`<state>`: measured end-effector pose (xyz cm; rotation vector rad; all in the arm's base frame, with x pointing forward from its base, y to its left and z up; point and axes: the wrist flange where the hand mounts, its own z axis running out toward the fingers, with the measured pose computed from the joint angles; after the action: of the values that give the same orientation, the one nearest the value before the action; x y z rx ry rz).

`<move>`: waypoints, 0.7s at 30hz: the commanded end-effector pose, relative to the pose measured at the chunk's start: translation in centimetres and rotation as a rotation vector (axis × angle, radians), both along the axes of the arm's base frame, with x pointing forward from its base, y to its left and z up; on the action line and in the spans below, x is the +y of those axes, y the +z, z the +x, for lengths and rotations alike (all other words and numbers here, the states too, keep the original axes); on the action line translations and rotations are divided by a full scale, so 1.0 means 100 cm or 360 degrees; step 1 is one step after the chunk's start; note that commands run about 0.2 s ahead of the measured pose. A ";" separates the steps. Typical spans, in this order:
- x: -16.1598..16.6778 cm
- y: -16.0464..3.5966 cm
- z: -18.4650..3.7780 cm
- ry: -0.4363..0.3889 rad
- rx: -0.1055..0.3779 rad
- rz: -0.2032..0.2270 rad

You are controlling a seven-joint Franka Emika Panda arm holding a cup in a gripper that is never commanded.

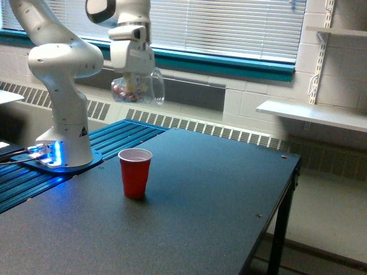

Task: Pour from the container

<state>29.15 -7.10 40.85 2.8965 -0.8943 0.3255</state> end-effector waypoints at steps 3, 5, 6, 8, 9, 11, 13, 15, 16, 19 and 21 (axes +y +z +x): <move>-0.019 -0.014 -0.015 0.0113 0.0097 -0.0035; -0.023 -0.018 -0.019 0.0121 0.0135 -0.0036; -0.024 -0.021 -0.021 0.0124 0.0156 -0.0030; -0.026 -0.024 -0.024 0.0144 0.0182 -0.0034; -0.027 -0.025 -0.026 0.0146 0.0189 -0.0026; -0.028 -0.028 -0.028 0.0169 0.0200 -0.0033; -0.029 -0.032 -0.032 0.0187 0.0213 -0.0032; -0.030 -0.038 -0.037 0.0215 0.0243 -0.0051; -0.031 -0.038 -0.039 0.0221 0.0257 -0.0051; -0.032 -0.039 -0.042 0.0257 0.0296 -0.0067; -0.032 -0.040 -0.044 0.0282 0.0326 -0.0069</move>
<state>25.80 -10.39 38.26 2.8895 -0.7311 0.1437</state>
